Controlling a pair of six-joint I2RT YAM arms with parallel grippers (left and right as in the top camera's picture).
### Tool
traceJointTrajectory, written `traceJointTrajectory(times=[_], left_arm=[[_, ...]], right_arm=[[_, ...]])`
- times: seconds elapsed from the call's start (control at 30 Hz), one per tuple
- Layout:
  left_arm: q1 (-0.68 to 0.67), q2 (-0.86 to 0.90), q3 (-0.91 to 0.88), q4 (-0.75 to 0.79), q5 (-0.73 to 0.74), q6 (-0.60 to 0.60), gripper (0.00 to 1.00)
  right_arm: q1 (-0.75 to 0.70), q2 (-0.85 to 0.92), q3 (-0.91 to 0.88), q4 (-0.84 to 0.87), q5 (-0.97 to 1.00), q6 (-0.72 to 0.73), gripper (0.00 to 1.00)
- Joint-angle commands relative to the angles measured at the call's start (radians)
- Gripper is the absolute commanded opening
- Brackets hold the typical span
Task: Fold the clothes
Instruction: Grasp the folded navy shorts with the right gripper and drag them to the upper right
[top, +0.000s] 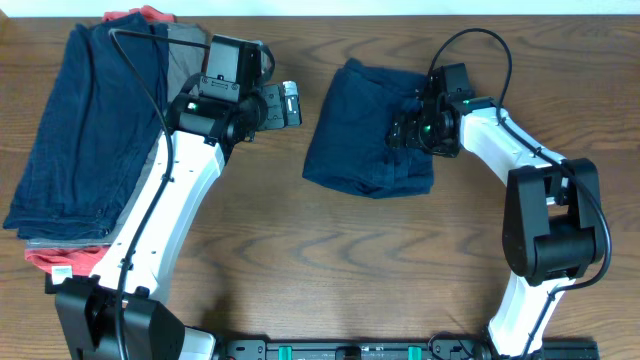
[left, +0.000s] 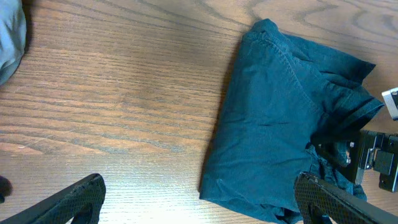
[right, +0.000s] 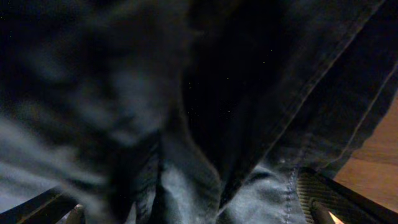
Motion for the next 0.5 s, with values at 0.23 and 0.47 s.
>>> traceJointTrajectory(times=[0.23,0.47], left_arm=[[0.002,0.009,0.005,-0.002,-0.015,0.013,0.98],[0.002,0.034,-0.005,-0.001,-0.015,0.013,0.98]], right_arm=[[0.016,0.068,-0.002,0.029,0.026,0.074,0.25],[0.015,0.068,-0.002,0.053,0.026,0.092,0.01]])
